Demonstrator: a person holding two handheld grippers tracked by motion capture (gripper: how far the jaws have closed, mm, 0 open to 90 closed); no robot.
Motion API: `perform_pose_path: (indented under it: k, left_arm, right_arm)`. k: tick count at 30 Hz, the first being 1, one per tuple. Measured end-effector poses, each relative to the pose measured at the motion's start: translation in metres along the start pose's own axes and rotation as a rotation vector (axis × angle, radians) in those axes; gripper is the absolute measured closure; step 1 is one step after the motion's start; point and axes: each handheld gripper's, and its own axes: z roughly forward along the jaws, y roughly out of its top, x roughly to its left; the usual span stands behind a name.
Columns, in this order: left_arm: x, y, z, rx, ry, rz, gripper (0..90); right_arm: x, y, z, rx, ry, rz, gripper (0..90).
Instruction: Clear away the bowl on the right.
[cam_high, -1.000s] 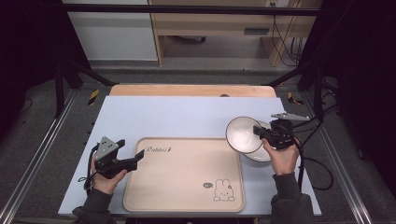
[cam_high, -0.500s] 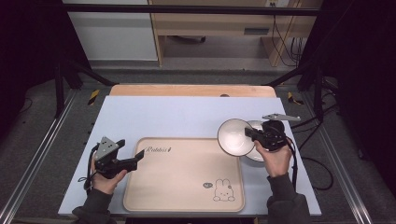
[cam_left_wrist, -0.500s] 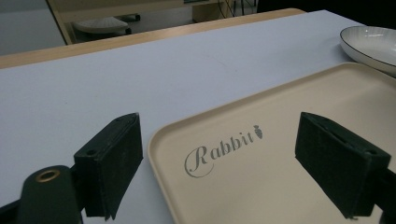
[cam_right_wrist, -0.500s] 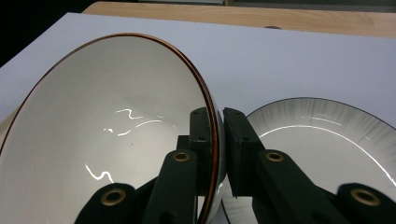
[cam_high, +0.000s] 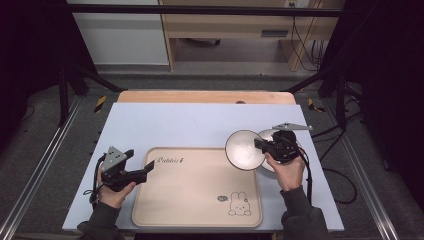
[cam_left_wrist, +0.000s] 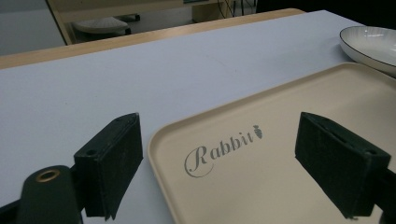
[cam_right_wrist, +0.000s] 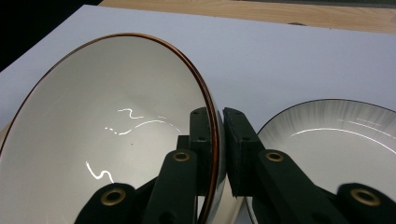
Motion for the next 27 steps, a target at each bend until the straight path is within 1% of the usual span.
perform_pose_path:
  k: [19,20,27]
  left_arm:
    - [-0.001,0.000,0.001,0.004,-0.002,0.003,14.7]
    - [-0.001,0.000,0.001,0.004,-0.003,0.003,14.6]
    - [-0.001,0.000,0.001,0.005,-0.004,0.004,14.6]
  right_arm:
    - [0.022,-0.006,0.022,0.044,0.064,-0.041,82.4]
    - [0.023,-0.007,0.024,0.042,0.066,-0.050,82.4]
    - [0.030,-0.010,0.032,0.067,0.078,-0.057,82.3]
